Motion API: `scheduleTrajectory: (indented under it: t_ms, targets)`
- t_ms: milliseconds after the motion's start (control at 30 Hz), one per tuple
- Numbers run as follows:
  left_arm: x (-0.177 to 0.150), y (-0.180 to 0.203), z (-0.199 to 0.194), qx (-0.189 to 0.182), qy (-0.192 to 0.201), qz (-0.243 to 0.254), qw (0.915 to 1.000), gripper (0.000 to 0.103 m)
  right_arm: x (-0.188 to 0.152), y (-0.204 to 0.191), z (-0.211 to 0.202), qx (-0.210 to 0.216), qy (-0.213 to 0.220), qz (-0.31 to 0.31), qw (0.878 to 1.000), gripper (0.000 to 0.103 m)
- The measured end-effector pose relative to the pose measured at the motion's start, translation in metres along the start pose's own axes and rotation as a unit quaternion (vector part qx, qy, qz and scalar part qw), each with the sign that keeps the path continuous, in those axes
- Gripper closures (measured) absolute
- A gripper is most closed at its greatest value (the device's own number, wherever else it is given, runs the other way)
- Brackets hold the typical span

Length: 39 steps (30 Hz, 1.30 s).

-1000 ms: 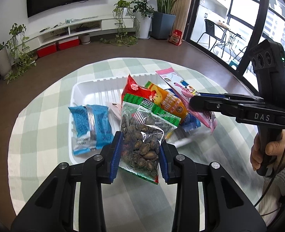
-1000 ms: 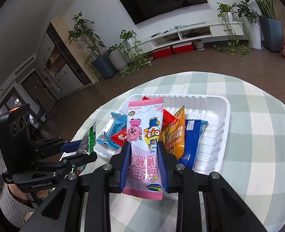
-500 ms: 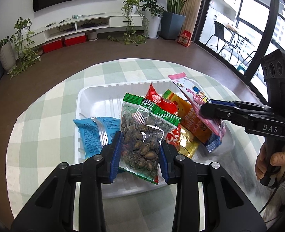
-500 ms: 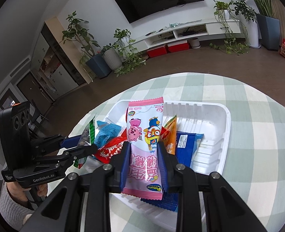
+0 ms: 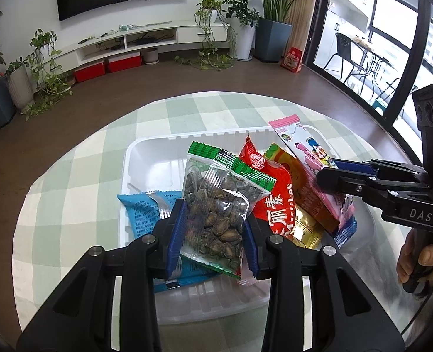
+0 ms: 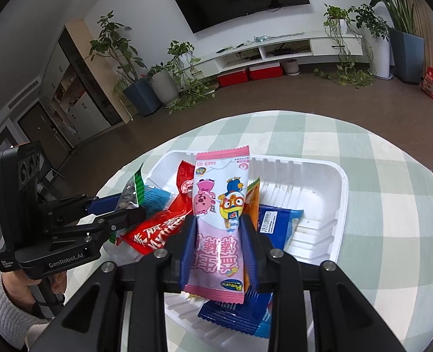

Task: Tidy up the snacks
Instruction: 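Carry both packs over the white tray and lower them in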

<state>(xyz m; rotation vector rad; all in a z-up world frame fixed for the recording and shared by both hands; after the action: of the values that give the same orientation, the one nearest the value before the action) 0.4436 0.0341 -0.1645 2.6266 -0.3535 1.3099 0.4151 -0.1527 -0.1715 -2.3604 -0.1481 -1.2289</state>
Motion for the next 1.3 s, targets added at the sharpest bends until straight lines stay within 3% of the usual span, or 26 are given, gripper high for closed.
scheduleTrajectory:
  t_ms: [467, 833, 1300]
  targets:
    - [0.005, -0.005, 0.005, 0.025, 0.011, -0.011, 0.9996, 0.060, 0.011, 0.002, -0.009, -0.021, 0.022, -0.024, 0.999, 0.052]
    - [0.009, -0.010, 0.002, 0.022, 0.023, -0.034, 0.9989, 0.050, 0.016, -0.007, -0.017, -0.023, 0.038, -0.046, 0.998, 0.046]
    - [0.007, -0.001, -0.001, 0.019, 0.026, -0.037, 0.9988, 0.050, 0.020, -0.010, -0.023, -0.024, 0.048, -0.052, 0.997, 0.045]
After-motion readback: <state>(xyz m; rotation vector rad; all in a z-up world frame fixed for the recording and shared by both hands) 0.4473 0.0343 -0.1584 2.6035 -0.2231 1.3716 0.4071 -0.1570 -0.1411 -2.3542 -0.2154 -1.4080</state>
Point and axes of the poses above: each gripper's, at about its wrist camera, not at the fingertips, and z roughly the way its jaws point, y to its right, x to its top, the point moved 7 cm from there along z, roughly the way its jaws point, and after that the axes turned 14 degrees about y, right-handed, at the moved point
